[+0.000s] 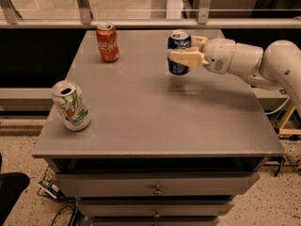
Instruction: Place pepsi can upright
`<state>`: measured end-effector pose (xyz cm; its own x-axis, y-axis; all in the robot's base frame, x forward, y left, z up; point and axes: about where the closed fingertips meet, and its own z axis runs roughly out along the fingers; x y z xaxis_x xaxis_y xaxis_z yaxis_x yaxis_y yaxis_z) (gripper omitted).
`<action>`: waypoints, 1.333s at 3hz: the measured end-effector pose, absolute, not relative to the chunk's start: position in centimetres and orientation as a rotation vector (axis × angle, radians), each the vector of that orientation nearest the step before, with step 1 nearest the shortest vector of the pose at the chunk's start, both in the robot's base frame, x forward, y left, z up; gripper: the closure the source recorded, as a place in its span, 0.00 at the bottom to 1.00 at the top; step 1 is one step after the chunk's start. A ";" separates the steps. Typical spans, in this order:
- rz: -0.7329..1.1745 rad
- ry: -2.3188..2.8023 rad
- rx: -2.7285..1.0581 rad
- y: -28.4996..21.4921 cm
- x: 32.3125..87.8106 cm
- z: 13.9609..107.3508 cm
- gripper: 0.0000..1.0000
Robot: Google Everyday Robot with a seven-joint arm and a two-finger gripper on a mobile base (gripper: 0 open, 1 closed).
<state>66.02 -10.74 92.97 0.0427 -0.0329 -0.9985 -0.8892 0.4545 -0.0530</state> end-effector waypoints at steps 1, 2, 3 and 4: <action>0.826 1.370 -0.883 -10.2 64.7 92.0 1.00; 0.852 1.389 -0.851 -9.8 63.7 90.3 1.00; 0.855 1.387 -0.858 -9.4 63.7 90.4 0.82; 0.858 1.386 -0.862 -9.2 63.6 90.4 0.59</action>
Offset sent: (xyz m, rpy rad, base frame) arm -0.0357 0.0087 -0.0493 0.0669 0.0780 -0.0220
